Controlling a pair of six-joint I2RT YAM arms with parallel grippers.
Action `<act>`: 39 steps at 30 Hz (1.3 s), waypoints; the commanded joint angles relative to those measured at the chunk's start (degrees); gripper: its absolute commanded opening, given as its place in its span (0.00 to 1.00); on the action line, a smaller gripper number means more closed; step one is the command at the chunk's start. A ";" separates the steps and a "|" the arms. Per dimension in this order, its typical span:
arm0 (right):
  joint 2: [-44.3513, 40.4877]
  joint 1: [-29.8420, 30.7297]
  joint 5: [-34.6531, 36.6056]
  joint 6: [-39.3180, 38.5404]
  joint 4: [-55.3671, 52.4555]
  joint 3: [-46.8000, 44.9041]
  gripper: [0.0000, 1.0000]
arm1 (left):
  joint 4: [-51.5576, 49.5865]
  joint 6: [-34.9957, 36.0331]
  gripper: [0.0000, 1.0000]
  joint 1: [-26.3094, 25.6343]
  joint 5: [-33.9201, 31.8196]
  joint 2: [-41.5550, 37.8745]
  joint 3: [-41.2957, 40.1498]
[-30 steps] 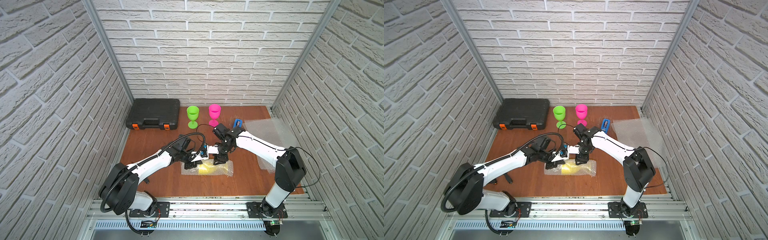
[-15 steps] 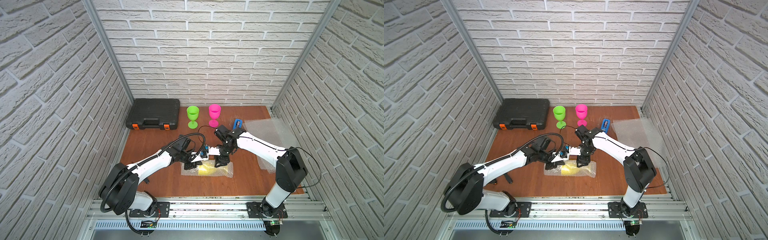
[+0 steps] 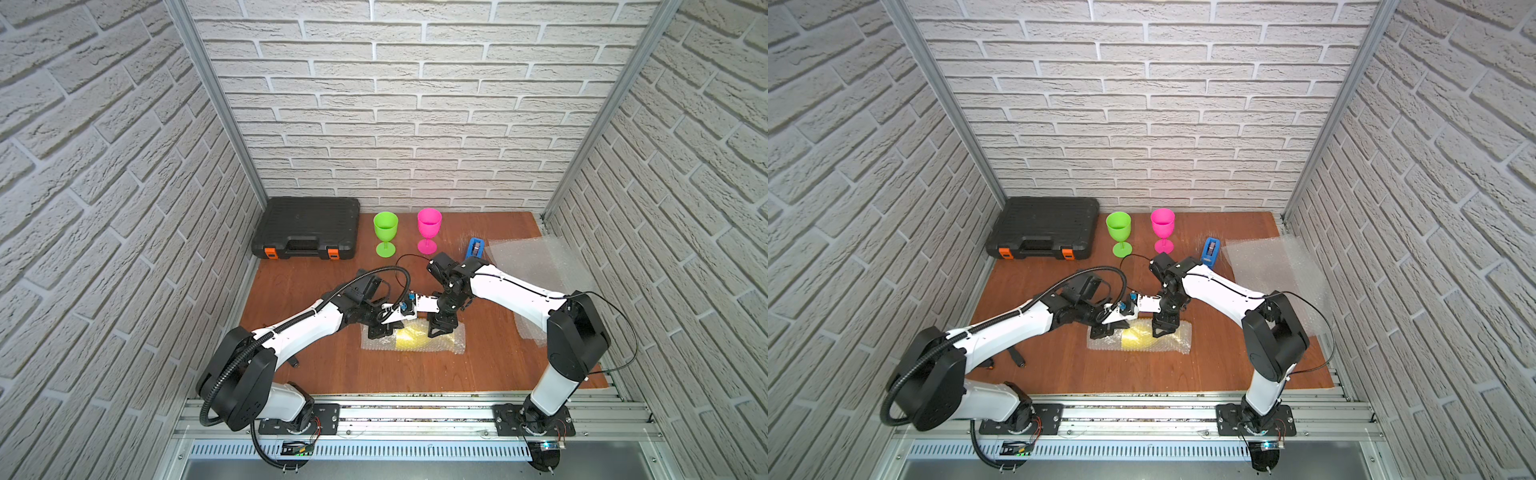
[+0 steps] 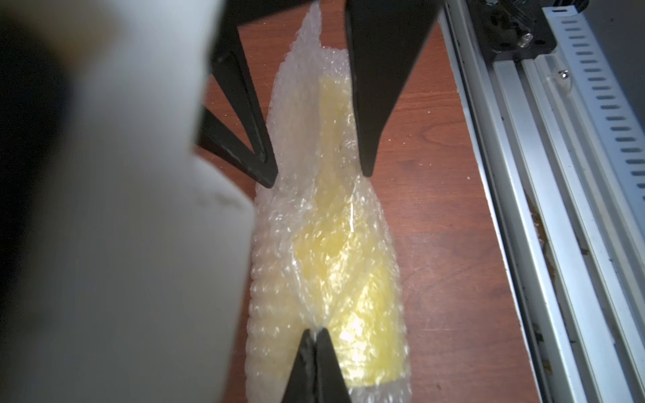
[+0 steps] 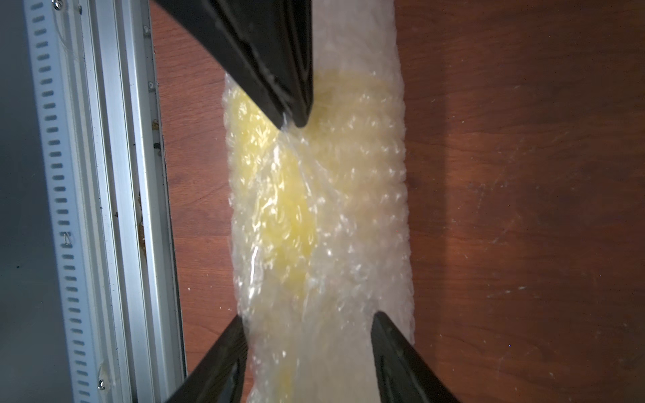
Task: Wrap wine glasses in bubble wrap
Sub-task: Pick up the bubble wrap from the center of the board.
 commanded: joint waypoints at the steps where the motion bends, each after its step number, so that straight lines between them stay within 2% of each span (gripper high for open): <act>1: 1.60 1.71 -2.11 -2.39 -2.76 0.69 0.56 | 3.78 -2.51 0.00 1.07 -1.30 -0.14 0.72; 4: 1.90 1.76 -2.08 -2.38 -2.47 0.48 0.51 | 3.30 -2.26 0.00 1.07 -1.34 -0.05 1.00; 7: 1.37 1.71 -1.91 -2.13 -2.32 0.15 0.42 | 2.75 -2.01 0.00 1.07 -1.67 -0.23 1.09; 13: -1.10 1.49 -1.02 -1.22 0.06 -1.84 0.05 | 2.76 -2.76 0.00 1.16 -4.34 -2.63 1.19; 14: -1.97 1.37 -0.84 -0.79 1.30 -2.51 0.03 | 2.65 -3.20 0.05 1.18 -5.08 -3.87 1.01; 17: -5.36 0.45 -0.48 0.64 6.17 -5.04 0.03 | -0.58 -4.07 0.31 1.41 -7.91 -8.12 1.79; 18: -6.49 -0.04 -0.97 1.00 7.75 -5.85 0.03 | -1.64 -4.35 0.37 1.51 -8.43 -9.77 1.84; 27: -17.22 -2.59 -4.50 4.37 24.25 -13.58 0.03 | -0.08 -10.87 0.73 5.26 -7.26 -30.70 -0.03; 28: -18.64 -2.73 -4.86 4.38 25.53 -14.68 0.03 | -0.12 -11.84 0.78 5.80 -7.37 -32.63 -0.32; 29: -20.17 -2.85 -5.50 4.39 27.31 -15.45 0.03 | -0.20 -12.82 0.91 6.25 -7.45 -34.60 -0.69; 30: -21.32 -3.05 -6.25 4.34 28.71 -16.24 0.03 | -0.37 -13.61 0.98 6.64 -7.33 -36.18 -0.93; 35: -26.30 -3.65 -10.88 2.35 31.96 -18.60 0.03 | 0.07 -18.32 0.98 8.51 -7.31 -44.16 -3.16; 39: -27.69 -3.67 -12.94 0.56 29.82 -17.81 0.03 | 0.53 -23.21 0.98 11.25 -8.44 -46.98 -5.37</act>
